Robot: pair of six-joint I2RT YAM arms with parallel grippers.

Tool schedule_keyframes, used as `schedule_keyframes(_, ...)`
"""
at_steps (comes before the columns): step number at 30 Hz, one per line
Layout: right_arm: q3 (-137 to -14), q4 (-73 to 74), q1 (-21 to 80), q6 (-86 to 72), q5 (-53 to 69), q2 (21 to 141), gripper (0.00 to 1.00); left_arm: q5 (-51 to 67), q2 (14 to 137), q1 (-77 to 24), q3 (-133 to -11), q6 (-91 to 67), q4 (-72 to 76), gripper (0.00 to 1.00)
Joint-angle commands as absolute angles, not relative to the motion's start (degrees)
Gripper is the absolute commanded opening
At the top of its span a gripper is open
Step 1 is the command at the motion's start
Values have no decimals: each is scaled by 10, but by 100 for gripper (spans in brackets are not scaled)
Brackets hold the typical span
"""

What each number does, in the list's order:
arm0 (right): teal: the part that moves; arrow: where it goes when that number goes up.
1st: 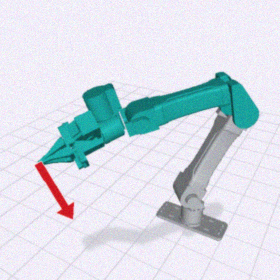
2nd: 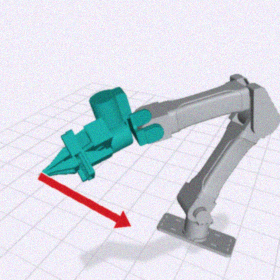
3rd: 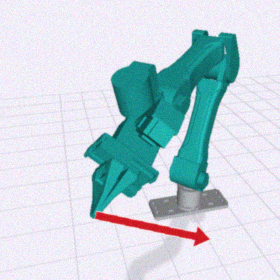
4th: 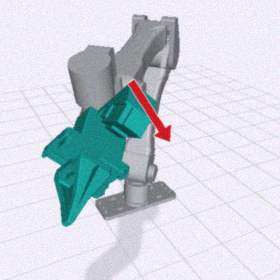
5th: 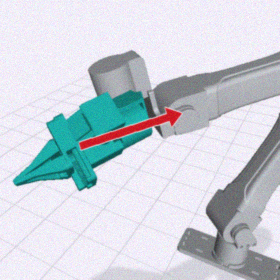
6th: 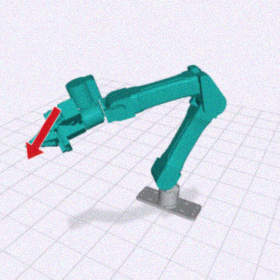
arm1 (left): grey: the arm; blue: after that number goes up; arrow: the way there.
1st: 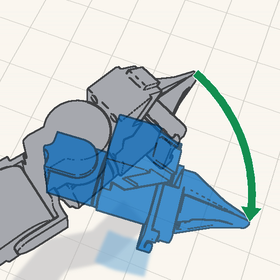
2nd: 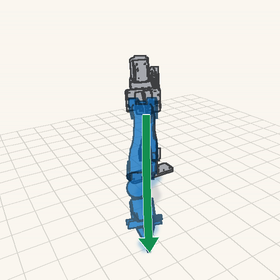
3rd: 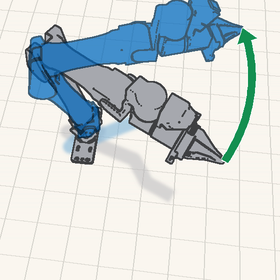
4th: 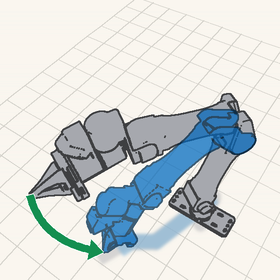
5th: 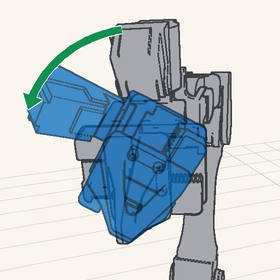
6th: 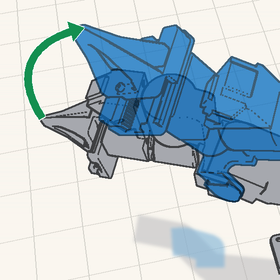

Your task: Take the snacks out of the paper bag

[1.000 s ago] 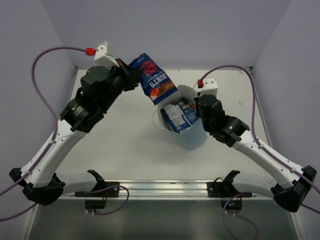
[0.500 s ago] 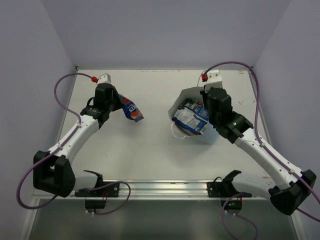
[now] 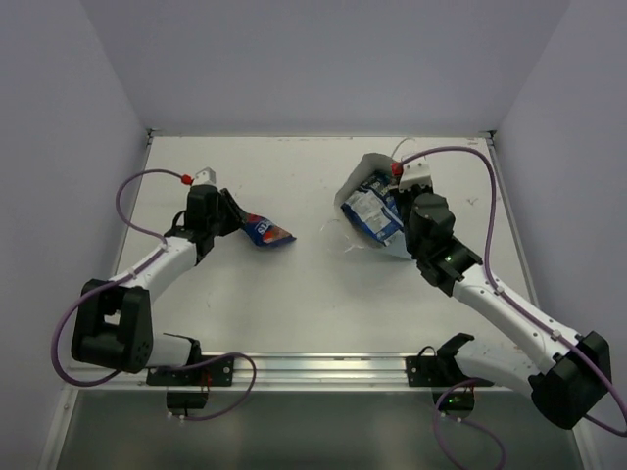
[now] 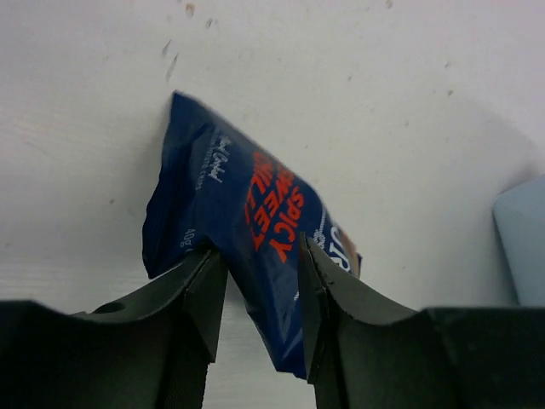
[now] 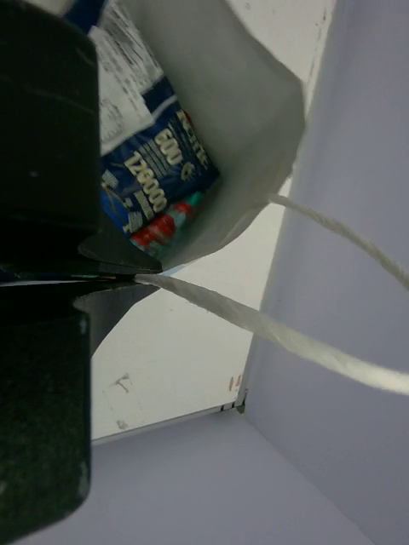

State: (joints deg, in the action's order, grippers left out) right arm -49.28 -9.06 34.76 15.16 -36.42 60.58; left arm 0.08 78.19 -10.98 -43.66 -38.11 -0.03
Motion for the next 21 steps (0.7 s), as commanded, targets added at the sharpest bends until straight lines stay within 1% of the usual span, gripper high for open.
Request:
schedule_keyframes(1,-455,-243,355,138,-319,559,0,10,753,-106,-409,-401,15,45)
schedule_keyframes(2,-441,-243,357,136,-307,550,0,6,747,-106,-403,-401,5,50)
schedule_keyframes(3,-425,-236,360,132,-303,547,0,3,734,-106,-402,-399,2,60)
schedule_keyframes(5,-415,-219,364,120,-287,536,0,3,717,-106,-403,-397,-43,73)
schedule_keyframes(6,-413,-194,369,115,-278,530,0,4,699,-106,-414,-392,-57,86)
schedule_keyframes(9,-414,-163,381,105,-246,512,0,12,660,-106,-459,-375,-111,100)
schedule_keyframes(12,-441,-112,387,94,-223,510,0,47,631,-111,-507,-360,-151,100)
schedule_keyframes(14,-460,-90,388,87,-213,510,0,67,627,-120,-566,-347,-182,100)
schedule_keyframes(16,-466,-71,391,84,-207,512,0,76,629,-162,-620,-343,-208,99)
schedule_keyframes(17,-468,-66,393,84,-206,514,0,73,632,-210,-634,-340,-213,98)
schedule_keyframes(19,-468,-61,396,84,-203,519,0,58,639,-262,-656,-343,-214,96)
schedule_keyframes(20,-468,-55,398,82,-203,522,0,60,649,-306,-672,-352,-214,96)
schedule_keyframes(21,-469,-48,402,81,-202,524,0,57,656,-329,-680,-356,-215,93)
